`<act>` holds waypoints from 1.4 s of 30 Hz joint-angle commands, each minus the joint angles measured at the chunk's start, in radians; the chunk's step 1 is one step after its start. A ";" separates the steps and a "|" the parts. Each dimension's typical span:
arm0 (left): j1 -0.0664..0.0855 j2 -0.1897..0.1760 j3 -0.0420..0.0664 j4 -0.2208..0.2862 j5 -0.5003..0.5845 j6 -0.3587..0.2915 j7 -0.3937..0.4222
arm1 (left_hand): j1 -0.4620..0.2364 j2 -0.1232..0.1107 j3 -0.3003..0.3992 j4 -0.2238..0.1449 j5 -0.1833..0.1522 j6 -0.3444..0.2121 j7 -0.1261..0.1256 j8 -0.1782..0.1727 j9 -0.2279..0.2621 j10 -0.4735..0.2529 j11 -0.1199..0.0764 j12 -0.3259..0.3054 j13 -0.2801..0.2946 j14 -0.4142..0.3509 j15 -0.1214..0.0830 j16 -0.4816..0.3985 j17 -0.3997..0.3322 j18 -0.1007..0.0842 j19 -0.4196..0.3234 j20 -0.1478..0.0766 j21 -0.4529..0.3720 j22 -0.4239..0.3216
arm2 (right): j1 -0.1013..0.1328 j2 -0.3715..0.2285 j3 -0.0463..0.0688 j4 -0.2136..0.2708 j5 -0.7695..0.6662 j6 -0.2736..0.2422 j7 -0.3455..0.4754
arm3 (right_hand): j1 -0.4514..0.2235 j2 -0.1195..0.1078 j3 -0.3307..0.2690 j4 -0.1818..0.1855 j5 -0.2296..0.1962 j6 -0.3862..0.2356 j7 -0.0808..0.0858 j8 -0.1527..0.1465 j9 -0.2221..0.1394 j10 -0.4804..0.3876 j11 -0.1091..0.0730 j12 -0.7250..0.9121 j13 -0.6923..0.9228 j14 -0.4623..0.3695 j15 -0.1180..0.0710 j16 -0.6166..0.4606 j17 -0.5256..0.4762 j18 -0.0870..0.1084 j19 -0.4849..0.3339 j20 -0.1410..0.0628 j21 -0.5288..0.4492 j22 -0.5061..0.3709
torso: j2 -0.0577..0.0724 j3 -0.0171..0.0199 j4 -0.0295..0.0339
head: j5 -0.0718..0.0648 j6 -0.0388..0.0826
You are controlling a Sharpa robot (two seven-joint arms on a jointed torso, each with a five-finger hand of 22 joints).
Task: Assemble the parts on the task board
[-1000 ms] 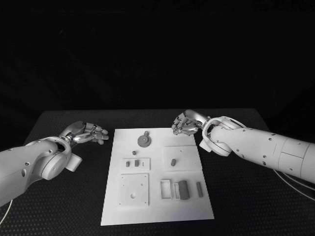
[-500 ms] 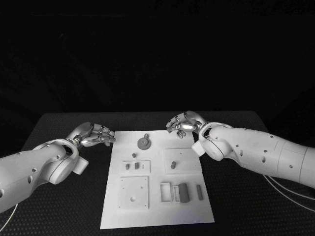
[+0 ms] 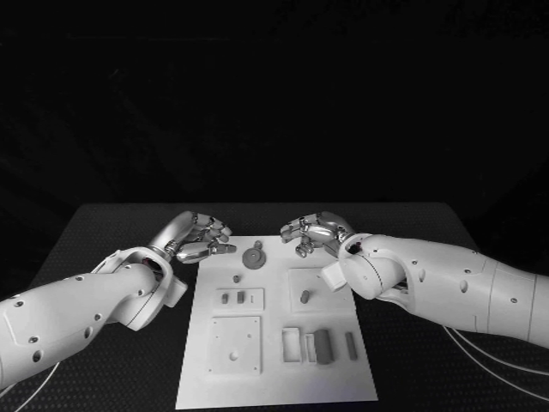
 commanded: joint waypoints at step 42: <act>0.001 0.086 0.000 0.070 -0.105 -0.025 -0.153 | -0.076 0.029 -0.135 0.001 -0.007 0.080 -0.042 0.049 0.005 0.073 -0.039 0.063 0.041 0.099 -0.041 -0.010 0.073 0.013 0.095 -0.038 0.005 -0.013 | -0.016 0.027 0.000 0.086 0.113 -0.008 0.045 | -0.004 0.010 0.006 -0.001 0.007 -0.003 0.000 0.006 0.007 -0.002 -0.001 0.006 0.009 -0.005 -0.003 -0.002 0.004 0.046 0.001 -0.003 -0.001 0.016 | 0.001 0.0013 0.0005 | 0.012 0.007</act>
